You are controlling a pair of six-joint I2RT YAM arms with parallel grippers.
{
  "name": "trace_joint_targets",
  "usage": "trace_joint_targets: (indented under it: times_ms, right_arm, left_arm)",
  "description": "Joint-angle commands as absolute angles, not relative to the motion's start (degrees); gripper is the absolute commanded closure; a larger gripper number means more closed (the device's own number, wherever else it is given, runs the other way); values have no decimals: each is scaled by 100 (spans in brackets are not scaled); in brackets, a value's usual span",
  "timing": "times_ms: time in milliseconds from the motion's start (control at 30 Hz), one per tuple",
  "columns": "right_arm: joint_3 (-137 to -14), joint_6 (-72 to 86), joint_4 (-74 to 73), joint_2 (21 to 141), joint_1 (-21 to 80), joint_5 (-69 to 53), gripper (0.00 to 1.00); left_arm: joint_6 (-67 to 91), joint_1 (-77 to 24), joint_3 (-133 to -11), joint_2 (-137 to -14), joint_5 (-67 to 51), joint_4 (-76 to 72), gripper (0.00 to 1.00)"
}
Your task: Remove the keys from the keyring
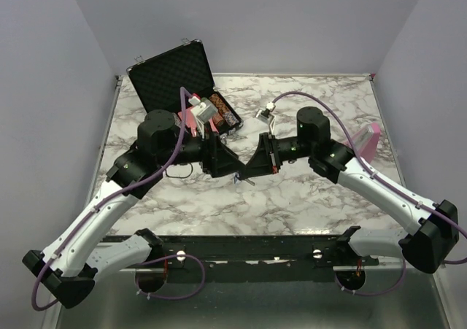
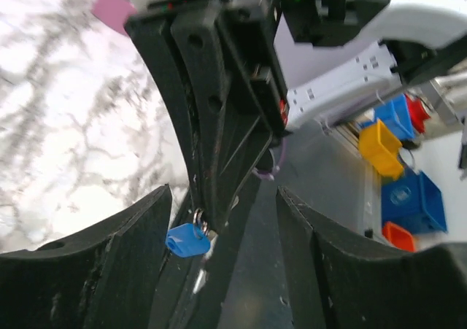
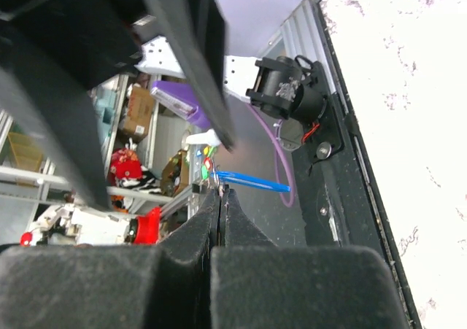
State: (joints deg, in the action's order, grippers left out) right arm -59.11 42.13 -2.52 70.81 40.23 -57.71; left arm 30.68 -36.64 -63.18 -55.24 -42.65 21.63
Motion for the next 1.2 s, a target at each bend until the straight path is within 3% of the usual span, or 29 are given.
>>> trace_joint_targets:
  times_ms: [0, 67, 200, 300, 500, 800, 1167]
  right_arm:
    - [-6100, 4455, -96, 6961, 4061, -5205, 99]
    - [-6265, 4535, -506, 6978, 4061, -4618, 99]
    - [-7083, 4911, -2826, 7434, 4061, -2324, 99]
    - [-7076, 5351, -3243, 7602, 4061, -1987, 99]
    - [-6602, 5449, -2332, 7445, 4060, -2653, 99]
    - [-6732, 4598, -1239, 7137, 4131, -4349, 99]
    - [-6935, 3999, -1108, 7067, 4570, -4500, 99]
  left_arm:
    - [3242, -3691, -6873, -5213, -2861, 2453, 34]
    - [3645, -3691, -6375, -4696, -2192, 1884, 35]
    - [4551, -3683, -5057, -3641, -1127, 810, 36]
    - [4877, -3691, -4519, -3297, -757, 878, 40]
    - [5010, -3683, -3920, -2945, -887, 774, 44]
    - [4659, -3691, -3990, -2962, -1678, 62, 46]
    - [4816, -3683, -4043, -3190, -2171, -756, 51]
